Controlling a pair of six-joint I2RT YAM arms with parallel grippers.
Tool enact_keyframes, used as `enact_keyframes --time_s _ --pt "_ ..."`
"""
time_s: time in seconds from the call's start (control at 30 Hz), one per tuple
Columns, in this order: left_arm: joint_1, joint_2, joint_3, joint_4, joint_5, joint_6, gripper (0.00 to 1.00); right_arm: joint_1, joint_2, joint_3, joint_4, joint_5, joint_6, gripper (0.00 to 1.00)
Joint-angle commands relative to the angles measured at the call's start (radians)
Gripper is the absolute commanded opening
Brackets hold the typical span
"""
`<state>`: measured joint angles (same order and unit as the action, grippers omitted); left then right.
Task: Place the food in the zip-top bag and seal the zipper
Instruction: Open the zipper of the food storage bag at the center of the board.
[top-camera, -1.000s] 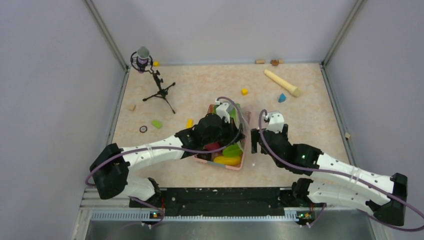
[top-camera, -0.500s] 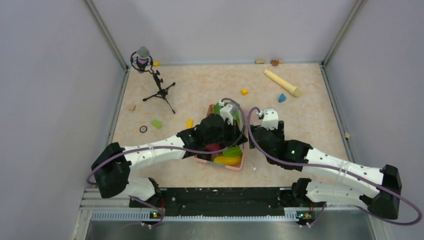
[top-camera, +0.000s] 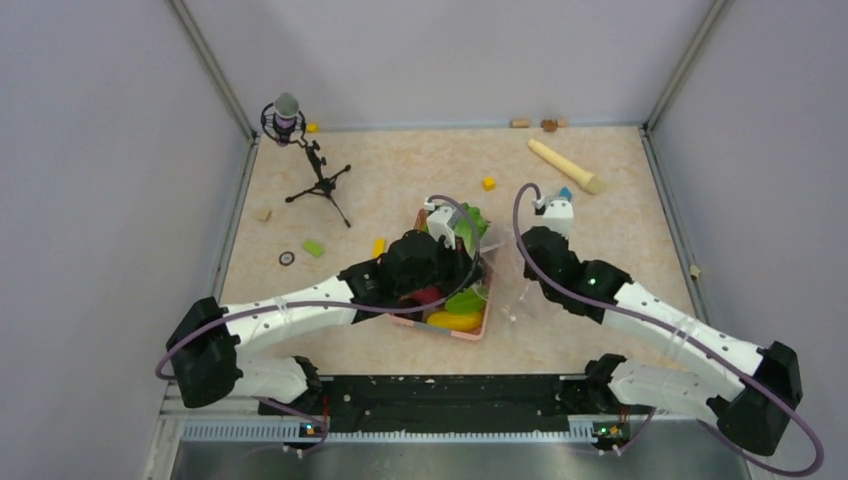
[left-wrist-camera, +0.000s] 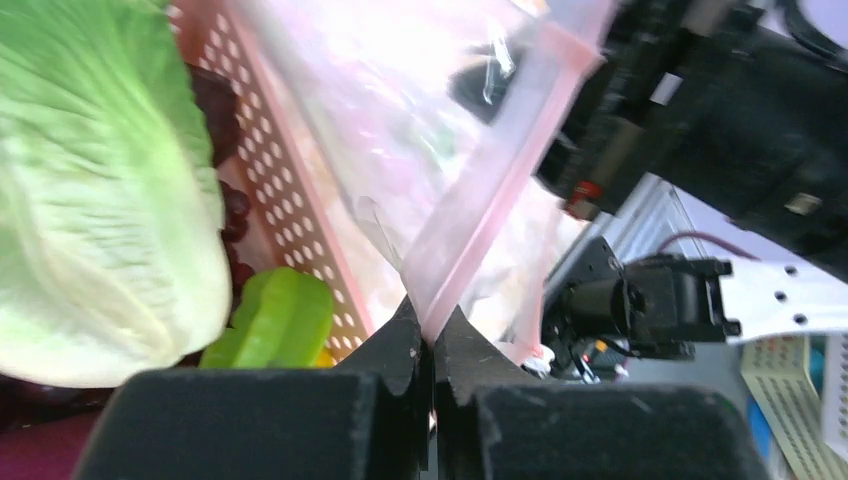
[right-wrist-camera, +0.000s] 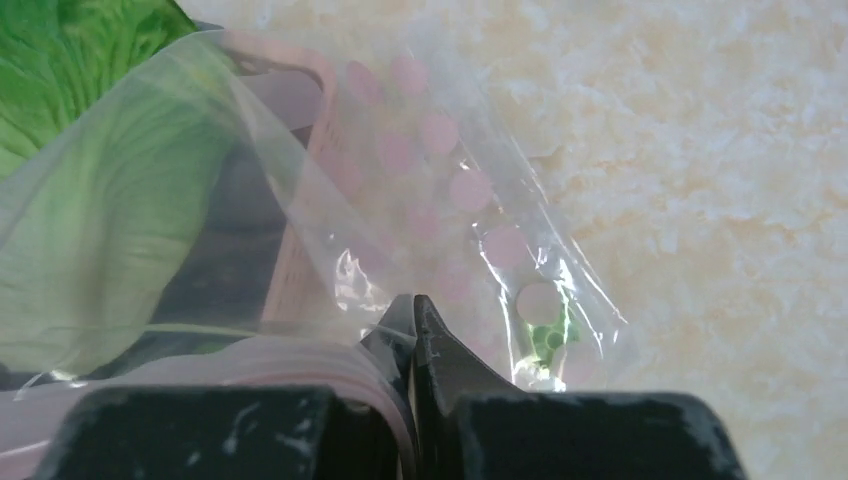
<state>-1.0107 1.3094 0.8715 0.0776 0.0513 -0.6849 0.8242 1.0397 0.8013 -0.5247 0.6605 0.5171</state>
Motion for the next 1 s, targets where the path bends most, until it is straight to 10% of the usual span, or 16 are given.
enact_keyframes --time_s 0.0,0.47,0.97 --pt "-0.003 -0.039 0.003 -0.019 -0.206 0.058 0.00 -0.038 -0.128 0.104 -0.143 0.049 0.014 0.00" --pt "0.116 0.303 0.373 -0.272 -0.520 0.207 0.00 -0.060 -0.161 0.581 -0.870 0.054 0.085 0.00" --pt "0.112 0.304 0.337 -0.220 0.115 0.284 0.71 -0.060 -0.094 0.425 -0.537 0.017 -0.027 0.00"
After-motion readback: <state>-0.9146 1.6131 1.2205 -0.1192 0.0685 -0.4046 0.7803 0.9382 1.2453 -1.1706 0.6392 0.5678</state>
